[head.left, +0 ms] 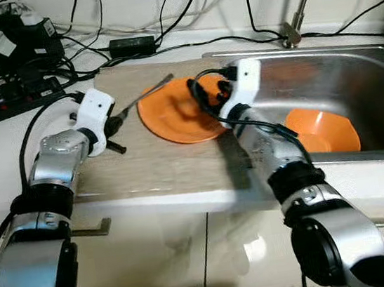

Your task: Kitchen organization

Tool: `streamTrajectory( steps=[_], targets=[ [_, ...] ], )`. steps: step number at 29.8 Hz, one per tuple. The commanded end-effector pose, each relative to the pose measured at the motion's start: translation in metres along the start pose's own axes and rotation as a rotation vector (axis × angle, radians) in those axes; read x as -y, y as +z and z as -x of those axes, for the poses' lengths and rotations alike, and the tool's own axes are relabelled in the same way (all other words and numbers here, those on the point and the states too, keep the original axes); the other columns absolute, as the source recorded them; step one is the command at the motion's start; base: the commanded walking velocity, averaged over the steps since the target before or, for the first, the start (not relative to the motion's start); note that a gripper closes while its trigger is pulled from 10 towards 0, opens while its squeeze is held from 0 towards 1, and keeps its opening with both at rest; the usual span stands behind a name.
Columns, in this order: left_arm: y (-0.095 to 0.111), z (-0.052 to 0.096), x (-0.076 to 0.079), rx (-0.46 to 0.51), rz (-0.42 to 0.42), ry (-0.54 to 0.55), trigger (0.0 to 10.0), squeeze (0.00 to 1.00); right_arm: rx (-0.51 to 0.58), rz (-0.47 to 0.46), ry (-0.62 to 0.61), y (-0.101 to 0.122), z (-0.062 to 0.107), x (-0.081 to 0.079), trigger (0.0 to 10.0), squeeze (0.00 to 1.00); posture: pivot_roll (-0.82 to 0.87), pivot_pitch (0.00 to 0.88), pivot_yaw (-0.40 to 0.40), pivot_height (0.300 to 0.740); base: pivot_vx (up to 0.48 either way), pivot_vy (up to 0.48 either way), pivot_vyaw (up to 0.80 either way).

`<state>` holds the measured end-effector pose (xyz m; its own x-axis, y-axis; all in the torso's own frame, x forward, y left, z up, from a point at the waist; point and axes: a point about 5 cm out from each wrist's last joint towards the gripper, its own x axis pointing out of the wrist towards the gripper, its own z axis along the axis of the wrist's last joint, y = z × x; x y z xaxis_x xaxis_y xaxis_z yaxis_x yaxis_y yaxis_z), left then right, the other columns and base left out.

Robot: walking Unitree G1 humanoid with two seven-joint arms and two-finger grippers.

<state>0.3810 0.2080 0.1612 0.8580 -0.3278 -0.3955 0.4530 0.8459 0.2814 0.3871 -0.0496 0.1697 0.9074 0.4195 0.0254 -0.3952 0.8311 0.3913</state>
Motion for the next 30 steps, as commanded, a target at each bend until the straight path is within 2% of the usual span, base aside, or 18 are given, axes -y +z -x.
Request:
streamTrajectory(
  steps=[1, 9, 15, 23, 27, 30],
  targets=[
    [-0.026, -0.005, 0.020, -0.110, 0.026, -0.091, 10.0, 0.00, 0.015, -0.008, -0.002, 0.003, -0.003, -0.002, 10.0, 0.00, 0.05, 0.004, -0.074, 0.740, 0.000, 0.000, 0.00],
    [-0.027, -0.001, 0.018, -0.117, 0.016, -0.089, 10.0, 0.00, 0.021, -0.011, 0.014, 0.001, -0.009, -0.013, 10.0, 0.00, 0.07, 0.016, -0.069, 0.740, 0.000, 0.000, 0.00],
    [-0.026, 0.003, 0.019, -0.119, 0.013, -0.096, 10.0, 0.00, 0.038, 0.040, 0.030, 0.001, -0.011, -0.019, 10.0, 0.00, 0.08, 0.020, -0.057, 0.740, 0.000, 0.000, 0.00],
    [-0.013, 0.009, 0.024, -0.075, -0.006, -0.137, 10.0, 0.00, 0.042, 0.054, 0.054, -0.001, -0.014, -0.031, 10.0, 0.00, 0.11, 0.035, -0.045, 0.740, 0.000, 0.000, 0.00],
    [-0.016, 0.015, 0.018, -0.103, -0.027, -0.123, 10.0, 0.00, 0.042, 0.057, 0.059, -0.002, -0.015, -0.035, 10.0, 0.00, 0.12, 0.035, -0.043, 0.740, 0.000, 0.000, 0.00],
    [-0.023, 0.017, 0.011, -0.136, -0.034, -0.073, 10.0, 0.00, 0.042, 0.067, 0.057, -0.003, -0.014, -0.033, 10.0, 0.00, 0.12, 0.031, -0.043, 0.740, 0.000, 0.000, 0.00]
  ],
)
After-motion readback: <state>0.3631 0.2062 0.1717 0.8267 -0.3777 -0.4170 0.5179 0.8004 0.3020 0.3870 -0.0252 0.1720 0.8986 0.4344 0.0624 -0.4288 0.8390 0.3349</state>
